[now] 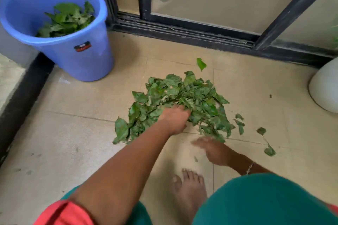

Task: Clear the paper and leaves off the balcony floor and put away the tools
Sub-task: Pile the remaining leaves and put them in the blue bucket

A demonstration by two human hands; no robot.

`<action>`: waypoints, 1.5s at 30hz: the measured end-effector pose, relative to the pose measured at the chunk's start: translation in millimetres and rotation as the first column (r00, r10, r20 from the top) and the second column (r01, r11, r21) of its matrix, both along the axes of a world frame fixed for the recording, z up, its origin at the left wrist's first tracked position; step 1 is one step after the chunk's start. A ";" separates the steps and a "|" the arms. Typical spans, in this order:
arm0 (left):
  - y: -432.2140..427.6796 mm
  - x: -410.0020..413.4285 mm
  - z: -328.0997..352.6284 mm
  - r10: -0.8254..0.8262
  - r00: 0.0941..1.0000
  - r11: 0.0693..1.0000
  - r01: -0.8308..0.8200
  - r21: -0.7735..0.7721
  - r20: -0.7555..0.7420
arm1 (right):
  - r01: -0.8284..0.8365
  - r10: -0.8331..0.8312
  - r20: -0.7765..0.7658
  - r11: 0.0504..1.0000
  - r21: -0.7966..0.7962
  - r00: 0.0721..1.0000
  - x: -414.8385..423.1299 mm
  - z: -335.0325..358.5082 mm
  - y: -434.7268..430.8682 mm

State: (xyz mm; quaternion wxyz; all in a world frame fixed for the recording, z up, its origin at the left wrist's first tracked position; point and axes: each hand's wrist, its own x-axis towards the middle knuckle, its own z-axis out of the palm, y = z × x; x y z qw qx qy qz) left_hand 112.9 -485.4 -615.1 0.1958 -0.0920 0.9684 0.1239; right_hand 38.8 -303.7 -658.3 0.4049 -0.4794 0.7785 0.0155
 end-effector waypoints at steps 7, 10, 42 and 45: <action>35.6 7.8 -30.4 -0.394 0.907 0.918 0.398 0.003 0.148 | 0.945 -0.967 -0.067 0.256 -0.201 0.248 11.5 -35.1 12.4; 55.6 5.5 -50.3 -0.587 0.789 0.805 0.593 0.023 0.181 | 0.914 -0.936 -0.025 0.350 -0.204 0.352 5.8 -44.5 -20.5; 6.7 2.4 -51.1 -0.259 0.957 0.921 0.286 -0.263 0.135 | 0.743 -0.780 -0.195 0.626 -0.237 0.595 -108.3 -48.0 -39.0; -7.9 12.9 -59.8 -0.093 0.989 0.953 0.122 -0.277 0.116 | 0.666 -0.686 -0.187 0.728 -0.165 0.703 -84.1 -44.9 -95.5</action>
